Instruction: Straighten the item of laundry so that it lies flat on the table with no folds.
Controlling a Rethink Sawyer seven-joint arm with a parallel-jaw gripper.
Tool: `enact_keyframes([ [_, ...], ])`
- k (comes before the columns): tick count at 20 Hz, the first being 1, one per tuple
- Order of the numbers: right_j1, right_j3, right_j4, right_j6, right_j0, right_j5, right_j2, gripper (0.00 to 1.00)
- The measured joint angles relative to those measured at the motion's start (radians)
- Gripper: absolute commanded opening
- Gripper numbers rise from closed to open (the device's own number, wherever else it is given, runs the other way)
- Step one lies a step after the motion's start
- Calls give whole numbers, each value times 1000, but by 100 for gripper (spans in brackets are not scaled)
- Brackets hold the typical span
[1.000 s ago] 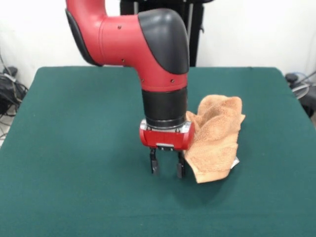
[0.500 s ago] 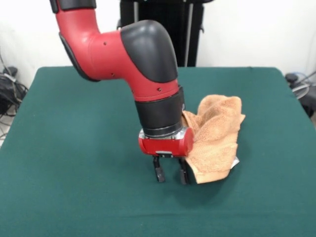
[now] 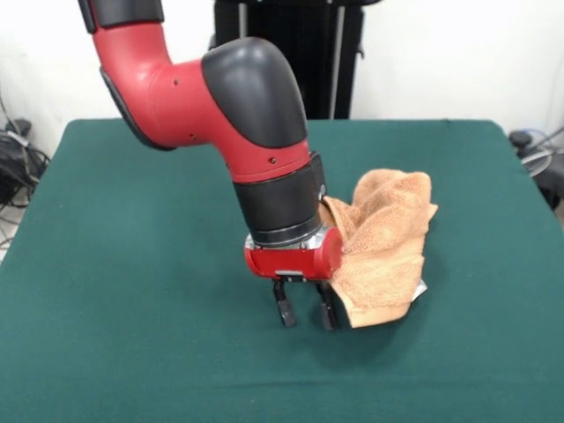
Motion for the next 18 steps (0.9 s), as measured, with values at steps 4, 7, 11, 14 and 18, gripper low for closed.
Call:
enact_keyframes([
  [4,13,5,-8,0,-29,0,31,100],
  [7,21,9,-16,0,-49,0,50,100],
  [11,33,11,-17,0,-66,-1,74,100],
  [14,41,11,-17,0,-72,0,92,100],
  [18,65,11,-17,0,-72,3,129,100],
])
